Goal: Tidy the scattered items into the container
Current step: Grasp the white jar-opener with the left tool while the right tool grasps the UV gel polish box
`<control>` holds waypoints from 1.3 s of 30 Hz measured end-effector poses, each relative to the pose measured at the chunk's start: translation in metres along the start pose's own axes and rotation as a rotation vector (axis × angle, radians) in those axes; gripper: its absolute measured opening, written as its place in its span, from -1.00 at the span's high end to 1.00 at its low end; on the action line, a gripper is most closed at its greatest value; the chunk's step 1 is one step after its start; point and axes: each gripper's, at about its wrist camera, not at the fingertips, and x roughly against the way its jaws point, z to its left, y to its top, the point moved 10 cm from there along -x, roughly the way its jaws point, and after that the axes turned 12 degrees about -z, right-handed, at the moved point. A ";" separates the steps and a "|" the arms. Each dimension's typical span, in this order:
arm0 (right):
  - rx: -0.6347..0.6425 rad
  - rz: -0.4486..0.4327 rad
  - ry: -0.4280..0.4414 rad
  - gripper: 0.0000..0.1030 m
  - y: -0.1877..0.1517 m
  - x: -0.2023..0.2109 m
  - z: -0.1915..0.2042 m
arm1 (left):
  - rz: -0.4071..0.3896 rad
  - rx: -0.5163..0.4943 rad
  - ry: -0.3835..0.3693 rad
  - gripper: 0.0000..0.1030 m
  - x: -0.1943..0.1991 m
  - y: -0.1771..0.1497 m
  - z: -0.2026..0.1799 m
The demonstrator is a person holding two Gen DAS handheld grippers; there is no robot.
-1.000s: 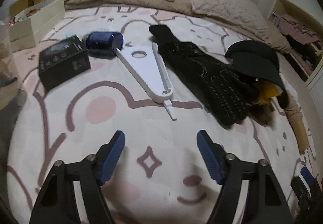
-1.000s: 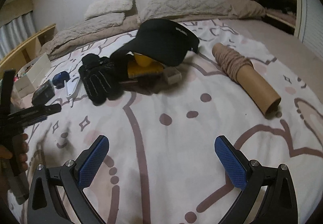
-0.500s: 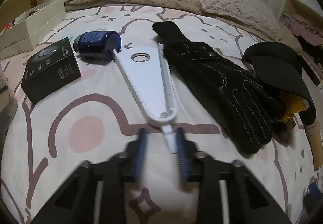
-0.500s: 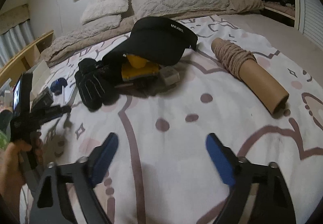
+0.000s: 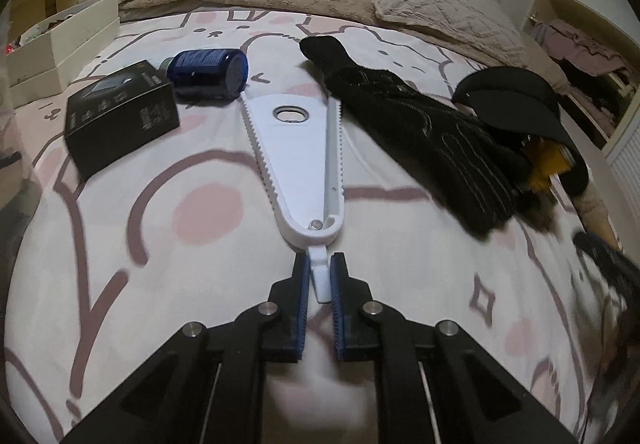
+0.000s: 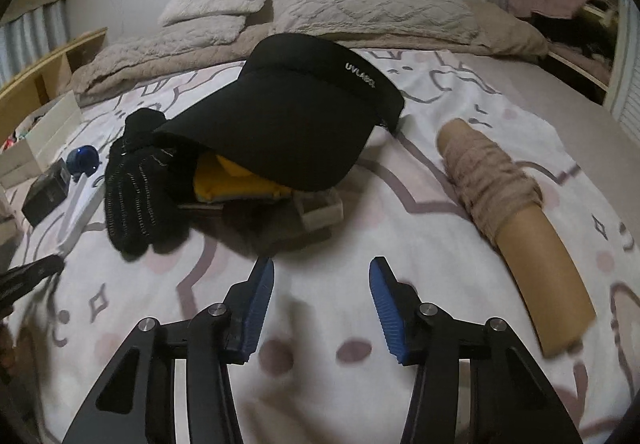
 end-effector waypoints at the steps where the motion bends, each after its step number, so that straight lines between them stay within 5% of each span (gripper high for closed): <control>1: 0.007 0.009 0.008 0.02 0.000 -0.003 0.000 | 0.000 -0.009 -0.002 0.79 0.004 -0.003 0.000; 8: 0.064 0.107 0.000 0.02 -0.005 -0.035 0.002 | 0.013 -0.059 -0.037 0.92 0.036 -0.031 0.003; 21: 0.139 0.127 -0.019 0.08 0.007 -0.059 0.006 | 0.026 -0.084 -0.059 0.92 0.059 -0.048 0.006; 24: 0.174 0.108 -0.026 0.36 0.004 -0.053 0.009 | 0.026 -0.069 -0.078 0.47 0.051 -0.041 0.000; 26: 0.172 0.100 -0.027 0.37 0.003 -0.049 0.007 | 0.018 -0.063 -0.079 -0.08 0.044 -0.034 -0.004; 39: 0.182 0.106 0.040 0.37 -0.024 0.000 0.026 | 0.019 -0.047 0.028 -0.14 -0.008 0.006 0.006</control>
